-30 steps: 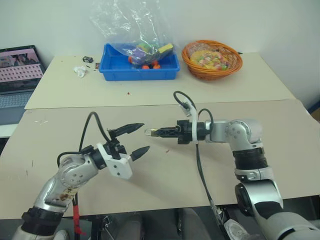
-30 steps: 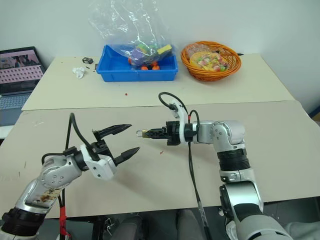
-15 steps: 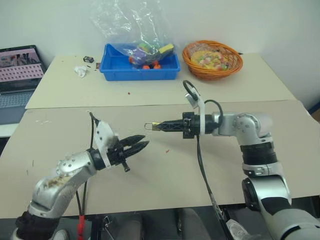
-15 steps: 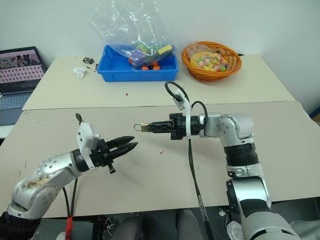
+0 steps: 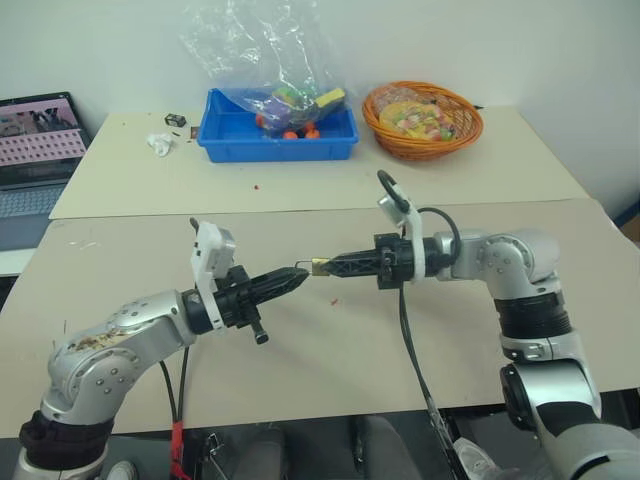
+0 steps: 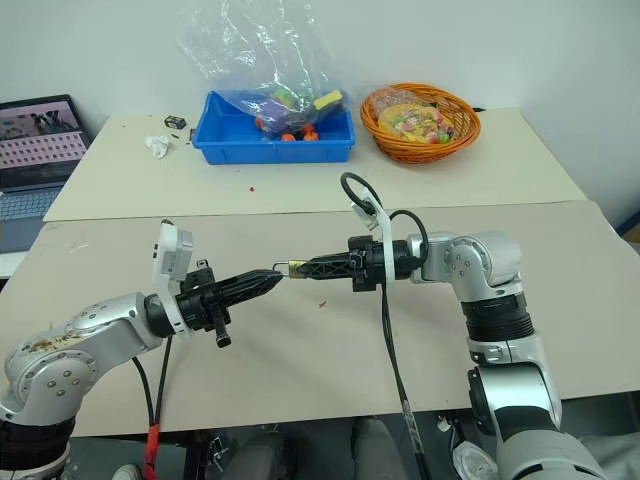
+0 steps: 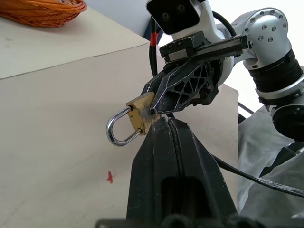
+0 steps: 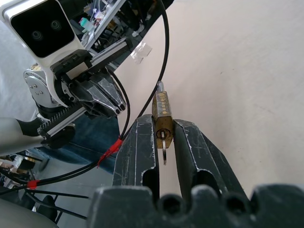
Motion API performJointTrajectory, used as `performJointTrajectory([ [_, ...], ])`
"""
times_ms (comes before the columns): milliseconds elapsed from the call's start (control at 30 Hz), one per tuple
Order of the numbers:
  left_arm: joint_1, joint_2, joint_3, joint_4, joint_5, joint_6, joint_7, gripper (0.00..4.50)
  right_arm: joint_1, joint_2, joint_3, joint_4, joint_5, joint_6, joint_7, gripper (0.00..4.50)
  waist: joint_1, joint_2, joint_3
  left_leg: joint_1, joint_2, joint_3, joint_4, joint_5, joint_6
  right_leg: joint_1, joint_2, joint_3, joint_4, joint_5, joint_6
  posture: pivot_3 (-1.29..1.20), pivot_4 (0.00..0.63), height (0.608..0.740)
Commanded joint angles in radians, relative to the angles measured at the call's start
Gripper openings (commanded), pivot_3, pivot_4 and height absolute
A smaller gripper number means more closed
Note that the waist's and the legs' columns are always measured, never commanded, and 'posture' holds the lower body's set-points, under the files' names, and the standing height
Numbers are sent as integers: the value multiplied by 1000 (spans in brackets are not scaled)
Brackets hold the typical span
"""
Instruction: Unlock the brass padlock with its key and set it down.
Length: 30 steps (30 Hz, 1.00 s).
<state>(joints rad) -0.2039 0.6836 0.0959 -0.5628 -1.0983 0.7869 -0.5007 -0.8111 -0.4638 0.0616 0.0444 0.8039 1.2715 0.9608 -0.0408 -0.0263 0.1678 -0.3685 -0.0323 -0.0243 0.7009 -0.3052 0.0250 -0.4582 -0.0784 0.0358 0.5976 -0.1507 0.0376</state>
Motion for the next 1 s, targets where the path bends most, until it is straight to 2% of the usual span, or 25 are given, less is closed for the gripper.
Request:
performJointTrajectory([
  [33,-7,-1,23,-21,4,-1,3,30,-12,-5,-20,-46,30,-12,20,123,0,0,0,0,0,0,0,0,0,0,0,0,0,0,0,0,150,735],
  [1000,-27,-25,14,-23,-1,15,55,30,-10,-50,-76,-154,143,43,67,123,4,0,0,0,0,0,0,0,0,0,0,0,-1,0,0,0,150,735],
])
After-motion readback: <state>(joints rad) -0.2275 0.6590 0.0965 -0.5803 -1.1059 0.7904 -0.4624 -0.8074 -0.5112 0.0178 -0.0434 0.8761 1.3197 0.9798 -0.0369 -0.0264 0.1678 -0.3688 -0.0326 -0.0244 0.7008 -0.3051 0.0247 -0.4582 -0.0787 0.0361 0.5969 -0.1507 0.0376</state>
